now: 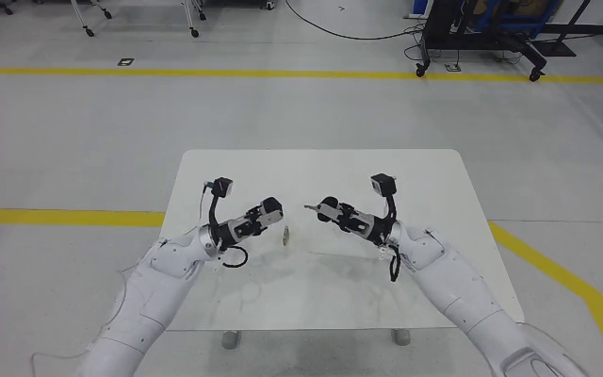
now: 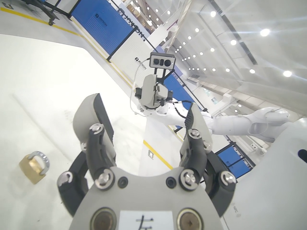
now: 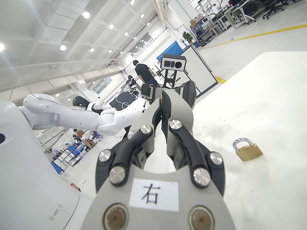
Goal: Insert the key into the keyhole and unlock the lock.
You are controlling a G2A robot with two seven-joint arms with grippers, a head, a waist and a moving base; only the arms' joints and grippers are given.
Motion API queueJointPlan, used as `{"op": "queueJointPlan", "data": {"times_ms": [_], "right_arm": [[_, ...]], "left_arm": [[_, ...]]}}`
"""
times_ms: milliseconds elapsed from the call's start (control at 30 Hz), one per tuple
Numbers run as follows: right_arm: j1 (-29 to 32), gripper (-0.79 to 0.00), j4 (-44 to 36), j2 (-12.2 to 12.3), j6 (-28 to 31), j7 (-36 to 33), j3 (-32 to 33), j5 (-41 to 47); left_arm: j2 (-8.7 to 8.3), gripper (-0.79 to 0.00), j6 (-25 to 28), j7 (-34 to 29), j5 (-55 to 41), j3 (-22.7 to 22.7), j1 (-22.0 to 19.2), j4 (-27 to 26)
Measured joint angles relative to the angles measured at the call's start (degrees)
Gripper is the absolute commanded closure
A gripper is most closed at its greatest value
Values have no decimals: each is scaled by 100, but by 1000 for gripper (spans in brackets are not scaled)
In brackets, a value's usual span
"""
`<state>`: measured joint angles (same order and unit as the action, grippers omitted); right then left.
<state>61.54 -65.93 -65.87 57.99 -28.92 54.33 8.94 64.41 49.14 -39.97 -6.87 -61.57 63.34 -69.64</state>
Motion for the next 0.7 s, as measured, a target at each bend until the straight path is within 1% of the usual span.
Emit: {"op": "queueJointPlan", "data": {"times_ms": [100, 133, 233, 267, 333, 367, 400, 467, 500, 533, 567, 600, 700], "right_arm": [[140, 0, -124, 86, 0, 65, 301, -30], [223, 0, -197, 128, 1, 88, 446, -48], [461, 0, -396, 225, 1, 155, 801, -136], [533, 0, -455, 250, 1, 190, 902, -173], [618, 0, -522, 275, 1, 235, 1022, -212], [618, 0, -524, 275, 1, 236, 1023, -212], [613, 0, -520, 274, 1, 234, 1017, -210], [609, 0, -517, 272, 1, 232, 1011, -208], [609, 0, -516, 272, 1, 232, 1011, -208], [609, 0, -516, 272, 1, 231, 1011, -207], [609, 0, -516, 272, 1, 231, 1011, -207], [609, 0, -516, 272, 1, 231, 1011, -207], [609, 0, -517, 272, 1, 231, 1011, -207]], "left_arm": [[-7, -677, -350, 575, 1553, -44, 38, -225], [2, -668, -580, 895, 2324, -3, 109, -401], [28, -628, -1130, 1567, 4065, 220, 317, -812], [36, -594, -1284, 1714, 4514, 299, 365, -905], [57, -557, -1619, 1985, 5377, 462, 437, -1028], [66, -554, -1742, 2058, 5666, 522, 453, -1044], [79, -523, -1900, 2104, 5977, 593, 462, -1044], [99, -505, -2143, 2097, 6306, 677, 455, -1020], [110, -483, -2269, 2081, 6415, 710, 446, -1001], [126, -471, -2431, 2068, 6511, 744, 432, -977], [138, -440, -2537, 2066, 6546, 764, 422, -959], [155, -391, -2663, 2073, 6548, 779, 408, -934], [185, -351, -2882, 2083, 6524, 791, 377, -889]]}}
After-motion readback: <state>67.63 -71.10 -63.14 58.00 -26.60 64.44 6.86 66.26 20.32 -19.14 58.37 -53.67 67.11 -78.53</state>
